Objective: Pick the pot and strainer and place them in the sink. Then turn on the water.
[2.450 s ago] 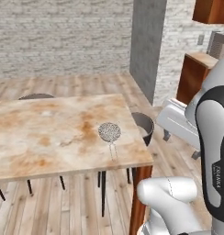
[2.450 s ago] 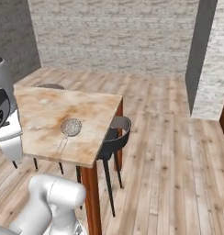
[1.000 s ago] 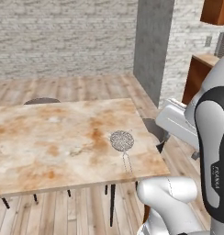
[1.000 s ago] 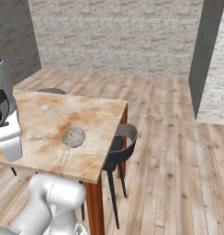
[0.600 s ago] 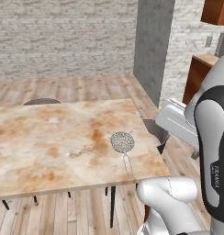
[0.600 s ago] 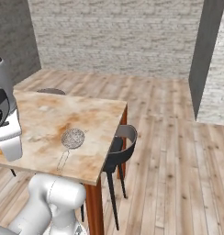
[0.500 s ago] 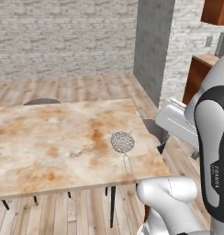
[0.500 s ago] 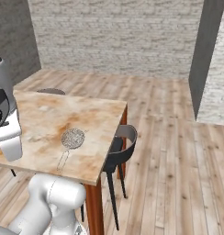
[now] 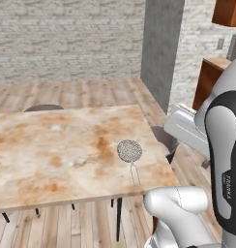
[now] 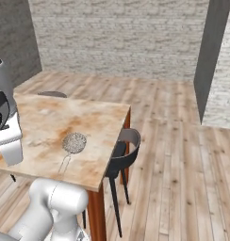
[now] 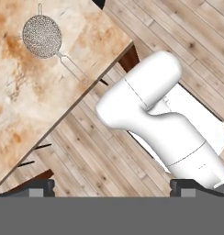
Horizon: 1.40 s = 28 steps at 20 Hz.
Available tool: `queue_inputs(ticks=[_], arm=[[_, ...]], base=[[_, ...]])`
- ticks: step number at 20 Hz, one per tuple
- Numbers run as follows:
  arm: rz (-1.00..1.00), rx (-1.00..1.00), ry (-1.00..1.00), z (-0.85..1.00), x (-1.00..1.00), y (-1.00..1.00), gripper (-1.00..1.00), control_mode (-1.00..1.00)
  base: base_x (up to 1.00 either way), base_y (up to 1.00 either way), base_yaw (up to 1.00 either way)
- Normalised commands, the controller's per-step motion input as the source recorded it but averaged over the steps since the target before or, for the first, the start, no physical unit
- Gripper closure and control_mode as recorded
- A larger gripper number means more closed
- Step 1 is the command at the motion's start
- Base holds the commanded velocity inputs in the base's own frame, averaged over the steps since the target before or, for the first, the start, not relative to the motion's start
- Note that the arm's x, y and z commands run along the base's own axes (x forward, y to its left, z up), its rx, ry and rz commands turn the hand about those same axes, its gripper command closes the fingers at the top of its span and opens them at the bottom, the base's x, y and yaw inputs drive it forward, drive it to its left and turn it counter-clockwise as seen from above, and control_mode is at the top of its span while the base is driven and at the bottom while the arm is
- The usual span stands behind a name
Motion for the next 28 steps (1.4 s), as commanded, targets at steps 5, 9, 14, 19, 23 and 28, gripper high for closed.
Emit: queue_inputs(ticks=[5, 9, 14, 19, 23, 28], arm=[[0.0, 0.0, 0.0, 0.0, 0.0, 0.0, -1.0, 1.0], [0.0, 0.0, 0.0, 0.0, 0.0, 0.0, -1.0, 1.0], [0.0, 0.0, 0.0, 0.0, 0.0, 0.0, -1.0, 1.0], [0.02, 0.0, 0.03, -0.1, 0.25, 0.0, -1.0, -1.0], [0.11, 0.0, 0.0, -0.22, 0.45, 0.0, -1.0, -1.0], [0.18, -0.01, 0.0, -0.38, 0.38, -0.11, -1.0, -1.0]], base=[[0.3, 0.0, 0.0], [0.3, 0.0, 0.0], [0.3, 0.0, 0.0], [0.13, 0.0, 0.0], [0.0, 0.0, 0.0], [0.0, 0.0, 0.0]])
